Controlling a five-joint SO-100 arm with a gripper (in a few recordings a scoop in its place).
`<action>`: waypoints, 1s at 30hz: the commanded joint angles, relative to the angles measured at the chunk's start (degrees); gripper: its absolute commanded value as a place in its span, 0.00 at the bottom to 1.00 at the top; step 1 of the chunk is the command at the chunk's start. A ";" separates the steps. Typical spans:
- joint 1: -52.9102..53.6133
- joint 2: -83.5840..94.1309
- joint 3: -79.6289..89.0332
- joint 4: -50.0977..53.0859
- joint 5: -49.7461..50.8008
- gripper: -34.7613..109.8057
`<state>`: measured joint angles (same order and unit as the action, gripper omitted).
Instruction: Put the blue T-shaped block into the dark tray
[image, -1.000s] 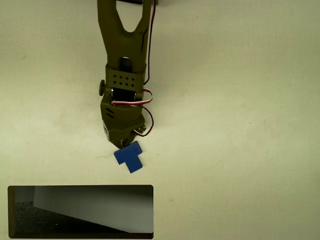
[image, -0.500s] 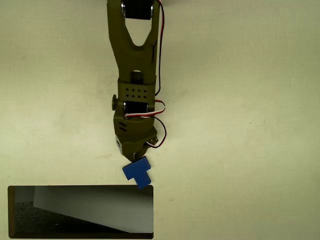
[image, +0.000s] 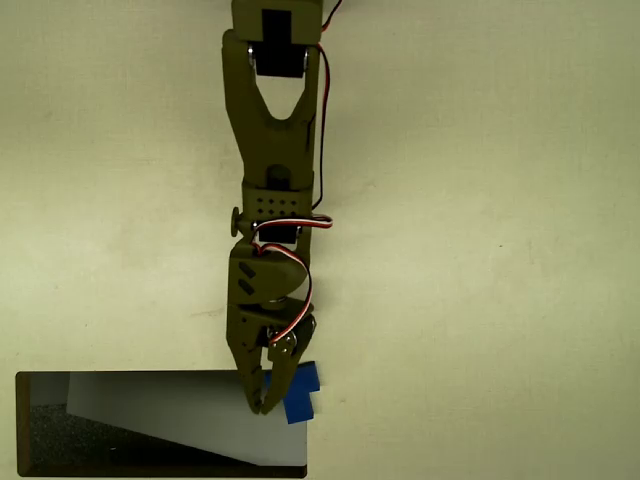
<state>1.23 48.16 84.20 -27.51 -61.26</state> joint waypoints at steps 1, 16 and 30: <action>0.53 1.14 -0.88 -0.53 -2.20 0.24; -12.83 -3.43 -5.71 13.62 -12.74 0.24; -11.60 -7.29 -7.47 18.02 -25.93 0.24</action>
<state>-11.25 40.52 78.75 -9.93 -84.11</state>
